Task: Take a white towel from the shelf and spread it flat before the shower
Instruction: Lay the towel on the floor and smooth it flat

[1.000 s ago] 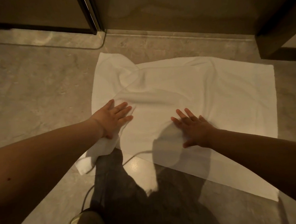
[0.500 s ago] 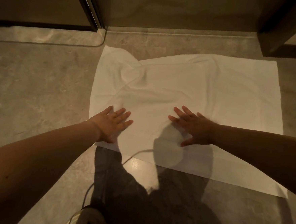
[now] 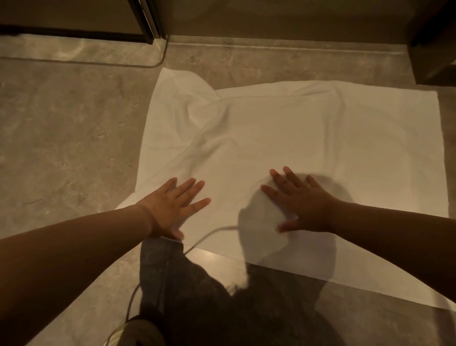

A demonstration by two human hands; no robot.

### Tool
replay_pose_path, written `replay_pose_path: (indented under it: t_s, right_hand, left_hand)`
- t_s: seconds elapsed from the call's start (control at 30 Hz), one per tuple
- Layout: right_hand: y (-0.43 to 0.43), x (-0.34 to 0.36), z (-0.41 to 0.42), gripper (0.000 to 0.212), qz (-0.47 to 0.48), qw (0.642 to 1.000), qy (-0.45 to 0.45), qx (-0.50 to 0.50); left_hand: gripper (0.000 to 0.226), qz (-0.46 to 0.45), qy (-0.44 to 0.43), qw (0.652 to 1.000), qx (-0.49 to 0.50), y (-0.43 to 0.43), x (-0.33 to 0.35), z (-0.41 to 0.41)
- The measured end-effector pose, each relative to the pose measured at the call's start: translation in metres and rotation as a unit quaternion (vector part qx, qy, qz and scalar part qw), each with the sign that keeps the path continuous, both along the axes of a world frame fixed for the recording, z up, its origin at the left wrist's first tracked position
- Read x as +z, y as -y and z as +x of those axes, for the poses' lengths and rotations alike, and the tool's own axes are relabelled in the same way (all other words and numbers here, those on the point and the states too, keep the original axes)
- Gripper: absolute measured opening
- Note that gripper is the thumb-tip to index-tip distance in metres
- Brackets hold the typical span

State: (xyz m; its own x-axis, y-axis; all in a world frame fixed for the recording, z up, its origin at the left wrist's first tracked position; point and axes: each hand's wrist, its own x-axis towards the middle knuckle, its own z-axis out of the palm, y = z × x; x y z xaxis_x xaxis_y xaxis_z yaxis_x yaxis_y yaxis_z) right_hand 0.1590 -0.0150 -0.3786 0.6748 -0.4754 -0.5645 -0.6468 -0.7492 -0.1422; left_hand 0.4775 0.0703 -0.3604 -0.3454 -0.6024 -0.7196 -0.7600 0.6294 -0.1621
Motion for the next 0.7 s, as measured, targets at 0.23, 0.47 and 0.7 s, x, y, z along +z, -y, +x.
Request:
replay_pose_path:
  t_s: [0.23, 0.47, 0.7]
  right_hand:
    - [0.024, -0.004, 0.022, 0.103, -0.032, 0.991, 0.037, -0.123]
    - [0.023, -0.012, 0.024, 0.110, -0.032, 0.993, -0.017, -0.108]
    - [0.012, -0.013, 0.021, 0.112, -0.027, 0.994, -0.018, -0.101]
  left_hand:
    - [0.100, -0.099, -0.024, 0.983, 0.152, 0.024, -0.001, 0.008]
    - [0.097, -0.032, -0.038, 0.984, 0.171, 0.018, -0.011, 0.009]
    - [0.110, -0.035, -0.084, 0.974, 0.207, 0.001, -0.005, 0.013]
